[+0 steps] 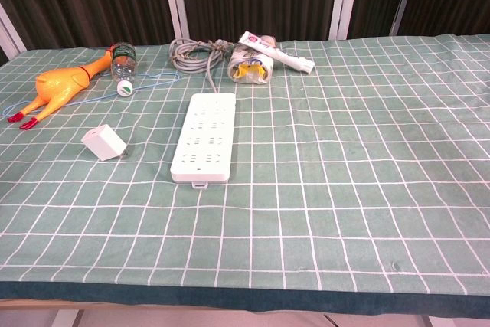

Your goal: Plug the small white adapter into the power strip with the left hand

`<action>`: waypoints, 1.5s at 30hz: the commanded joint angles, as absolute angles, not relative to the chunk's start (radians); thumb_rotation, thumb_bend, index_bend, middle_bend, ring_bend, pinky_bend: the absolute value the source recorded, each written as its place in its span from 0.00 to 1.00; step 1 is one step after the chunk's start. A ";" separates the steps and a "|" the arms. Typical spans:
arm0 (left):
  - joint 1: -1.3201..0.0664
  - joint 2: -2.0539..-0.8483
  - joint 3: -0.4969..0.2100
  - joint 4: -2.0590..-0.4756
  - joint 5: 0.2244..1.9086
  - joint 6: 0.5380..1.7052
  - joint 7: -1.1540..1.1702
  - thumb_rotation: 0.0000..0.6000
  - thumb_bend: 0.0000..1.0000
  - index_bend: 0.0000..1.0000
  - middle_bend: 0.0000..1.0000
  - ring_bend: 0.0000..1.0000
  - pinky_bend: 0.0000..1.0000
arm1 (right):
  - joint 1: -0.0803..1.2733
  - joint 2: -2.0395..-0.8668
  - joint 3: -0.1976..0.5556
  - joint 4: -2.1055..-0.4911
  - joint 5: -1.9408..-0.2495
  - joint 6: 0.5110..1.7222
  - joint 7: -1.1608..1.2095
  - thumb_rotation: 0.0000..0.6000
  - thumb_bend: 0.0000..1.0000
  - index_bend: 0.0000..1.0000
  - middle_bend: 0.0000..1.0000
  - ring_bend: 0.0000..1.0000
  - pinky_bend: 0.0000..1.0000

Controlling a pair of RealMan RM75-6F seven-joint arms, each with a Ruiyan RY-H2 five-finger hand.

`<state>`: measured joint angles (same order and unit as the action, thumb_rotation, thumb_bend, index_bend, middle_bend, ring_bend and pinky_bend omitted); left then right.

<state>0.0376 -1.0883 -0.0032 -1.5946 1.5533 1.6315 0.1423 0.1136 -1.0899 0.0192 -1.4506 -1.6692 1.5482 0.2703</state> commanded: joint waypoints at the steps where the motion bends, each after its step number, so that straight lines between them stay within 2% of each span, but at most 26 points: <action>1: 0.032 -1.087 -0.005 -1.599 1.544 1.617 0.146 1.00 0.31 0.07 0.03 0.00 0.03 | 0.113 -1.091 0.017 -1.451 -1.670 1.548 0.269 1.00 0.00 0.00 0.06 0.00 0.05; 9: 0.009 -1.084 -0.020 -1.605 1.532 1.584 0.151 1.00 0.30 0.07 0.03 0.00 0.03 | 0.111 -1.091 0.015 -1.461 -1.675 1.557 0.251 1.00 0.00 0.00 0.06 0.00 0.05; 12: -0.045 -1.079 -0.044 -1.623 1.538 1.530 0.169 1.00 0.31 0.06 0.03 0.00 0.04 | 0.114 -1.092 0.016 -1.462 -1.677 1.557 0.245 1.00 0.00 0.00 0.06 0.00 0.05; 16: -0.163 -1.076 -0.085 -1.672 1.545 1.392 0.191 1.00 0.31 0.08 0.05 0.01 0.08 | 0.119 -1.085 0.019 -1.470 -1.683 1.561 0.235 1.00 0.00 0.00 0.06 0.00 0.05; 20: -0.308 -1.096 -0.132 -1.701 1.498 1.194 0.193 1.00 0.34 0.11 0.11 0.08 0.14 | 0.125 -1.072 0.027 -1.484 -1.681 1.561 0.226 1.00 0.00 0.00 0.06 0.00 0.05; 23: -0.414 -1.158 -0.164 -1.683 1.428 1.055 0.279 1.00 0.35 0.14 0.14 0.11 0.17 | 0.131 -1.064 0.027 -1.498 -1.685 1.555 0.215 1.00 0.00 0.00 0.06 0.00 0.05; 28: -0.533 -1.284 -0.186 -1.613 1.304 0.926 0.451 1.00 0.36 0.17 0.15 0.12 0.19 | 0.134 -1.061 0.022 -1.509 -1.683 1.543 0.204 1.00 0.00 0.00 0.06 0.00 0.05; 36: -0.641 -1.444 -0.214 -1.518 1.085 0.891 0.633 1.00 0.36 0.19 0.16 0.12 0.21 | 0.125 -1.064 0.018 -1.496 -1.673 1.546 0.215 1.00 0.00 0.00 0.06 0.00 0.05; 40: -0.673 -1.476 -0.224 -1.480 0.989 0.893 0.671 1.00 0.36 0.19 0.17 0.13 0.22 | 0.123 -1.068 0.015 -1.486 -1.673 1.549 0.225 1.00 0.00 0.00 0.06 0.00 0.05; 45: -0.685 -1.478 -0.214 -1.452 0.911 0.905 0.683 1.00 0.36 0.28 0.24 0.19 0.24 | 0.120 -1.073 0.013 -1.471 -1.668 1.549 0.239 1.00 0.00 0.00 0.06 0.00 0.05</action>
